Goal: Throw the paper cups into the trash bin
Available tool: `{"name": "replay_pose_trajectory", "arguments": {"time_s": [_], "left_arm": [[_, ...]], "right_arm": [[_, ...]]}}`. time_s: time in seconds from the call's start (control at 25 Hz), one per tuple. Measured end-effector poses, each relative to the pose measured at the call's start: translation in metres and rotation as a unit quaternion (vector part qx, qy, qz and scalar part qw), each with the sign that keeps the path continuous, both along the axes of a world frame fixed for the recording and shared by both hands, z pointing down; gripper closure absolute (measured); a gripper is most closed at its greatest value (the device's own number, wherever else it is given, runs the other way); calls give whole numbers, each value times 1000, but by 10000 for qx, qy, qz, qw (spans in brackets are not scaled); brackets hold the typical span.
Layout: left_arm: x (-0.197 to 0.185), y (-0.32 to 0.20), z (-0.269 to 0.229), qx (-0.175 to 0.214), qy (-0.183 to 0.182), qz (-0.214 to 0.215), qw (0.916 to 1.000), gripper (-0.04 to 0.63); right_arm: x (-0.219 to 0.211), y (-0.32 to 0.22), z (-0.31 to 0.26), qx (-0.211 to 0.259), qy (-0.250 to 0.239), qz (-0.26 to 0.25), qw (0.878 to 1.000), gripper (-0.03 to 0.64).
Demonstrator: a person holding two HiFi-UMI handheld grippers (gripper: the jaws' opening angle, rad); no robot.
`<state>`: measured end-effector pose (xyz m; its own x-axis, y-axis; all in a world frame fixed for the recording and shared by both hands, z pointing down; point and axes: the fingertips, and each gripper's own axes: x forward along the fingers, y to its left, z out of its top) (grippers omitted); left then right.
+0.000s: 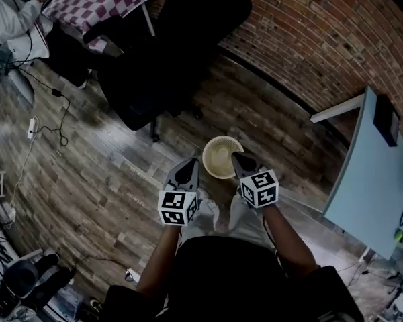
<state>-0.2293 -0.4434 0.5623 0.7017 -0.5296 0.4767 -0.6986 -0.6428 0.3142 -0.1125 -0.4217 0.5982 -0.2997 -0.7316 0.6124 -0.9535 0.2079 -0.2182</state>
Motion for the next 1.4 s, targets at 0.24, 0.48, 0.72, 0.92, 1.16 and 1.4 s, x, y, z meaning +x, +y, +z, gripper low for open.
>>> {"name": "replay_pose_trajectory", "arguments": {"time_s": [0.24, 0.48, 0.72, 0.92, 1.16, 1.4], "left_arm": [[15, -2, -46, 468, 146, 67, 9988, 586], [22, 1, -88, 901, 291, -34, 9955, 587], [38, 5, -122, 1373, 189, -90, 9903, 586], [56, 26, -143, 1669, 39, -45, 9860, 586], [78, 60, -169, 1931, 251, 87, 9808, 586], [93, 96, -193, 2098, 461, 92, 9766, 587]], "right_arm": [[-5, -4, -36, 311, 78, -114, 9994, 612], [-3, 0, -114, 1197, 26, -91, 9928, 612], [14, 14, -170, 1806, -192, 4, 9834, 612], [32, 32, -200, 2183, -154, 100, 9757, 612], [58, 58, -221, 2460, -235, 325, 9684, 612], [70, 93, -235, 2632, -303, 239, 9640, 612]]}}
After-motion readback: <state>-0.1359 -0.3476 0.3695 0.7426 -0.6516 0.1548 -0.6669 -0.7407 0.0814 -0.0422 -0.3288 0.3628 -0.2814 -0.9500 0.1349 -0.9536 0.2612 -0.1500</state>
